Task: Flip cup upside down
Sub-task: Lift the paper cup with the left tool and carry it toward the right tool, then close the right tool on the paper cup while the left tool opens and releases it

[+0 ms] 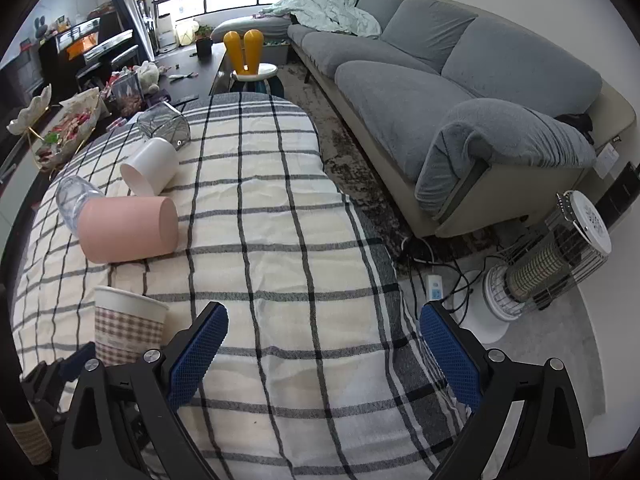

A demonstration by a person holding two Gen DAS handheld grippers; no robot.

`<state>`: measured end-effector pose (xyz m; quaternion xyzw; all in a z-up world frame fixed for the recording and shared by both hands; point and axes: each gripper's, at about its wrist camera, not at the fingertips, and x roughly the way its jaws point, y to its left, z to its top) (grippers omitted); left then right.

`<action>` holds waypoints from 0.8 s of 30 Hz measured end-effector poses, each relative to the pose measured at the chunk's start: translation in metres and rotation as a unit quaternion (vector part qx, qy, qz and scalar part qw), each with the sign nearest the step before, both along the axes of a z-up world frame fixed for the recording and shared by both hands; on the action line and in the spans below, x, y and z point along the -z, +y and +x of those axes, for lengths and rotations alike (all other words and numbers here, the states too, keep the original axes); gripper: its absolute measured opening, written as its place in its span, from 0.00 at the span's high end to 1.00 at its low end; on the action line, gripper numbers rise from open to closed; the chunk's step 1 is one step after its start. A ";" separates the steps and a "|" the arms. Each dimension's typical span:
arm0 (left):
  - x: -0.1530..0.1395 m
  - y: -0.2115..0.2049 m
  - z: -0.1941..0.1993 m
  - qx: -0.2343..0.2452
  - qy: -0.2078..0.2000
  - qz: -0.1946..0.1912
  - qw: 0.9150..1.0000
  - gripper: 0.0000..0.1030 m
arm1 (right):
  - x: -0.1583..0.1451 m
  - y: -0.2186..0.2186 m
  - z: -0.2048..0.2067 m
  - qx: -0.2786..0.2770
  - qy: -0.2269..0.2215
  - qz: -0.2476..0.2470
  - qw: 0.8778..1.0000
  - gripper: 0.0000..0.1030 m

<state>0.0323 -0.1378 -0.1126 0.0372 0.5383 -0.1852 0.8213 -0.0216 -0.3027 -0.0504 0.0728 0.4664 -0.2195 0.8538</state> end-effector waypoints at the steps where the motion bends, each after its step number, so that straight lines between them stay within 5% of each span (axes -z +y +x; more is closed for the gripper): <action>1: -0.001 0.001 -0.001 0.000 0.000 -0.001 1.000 0.22 | -0.002 0.001 0.000 0.001 -0.002 0.000 1.000 0.06; 10: -0.017 0.032 -0.012 0.002 -0.006 -0.011 1.000 0.22 | -0.021 0.023 -0.006 -0.003 -0.041 0.006 0.999 0.06; 16: -0.043 0.068 -0.024 -0.014 -0.046 -0.021 0.999 0.17 | -0.034 0.055 -0.004 -0.032 -0.068 0.016 0.997 0.06; 24: -0.063 0.129 -0.024 -0.085 -0.108 -0.011 0.990 0.13 | -0.003 0.105 0.018 -0.062 -0.009 0.065 0.996 0.06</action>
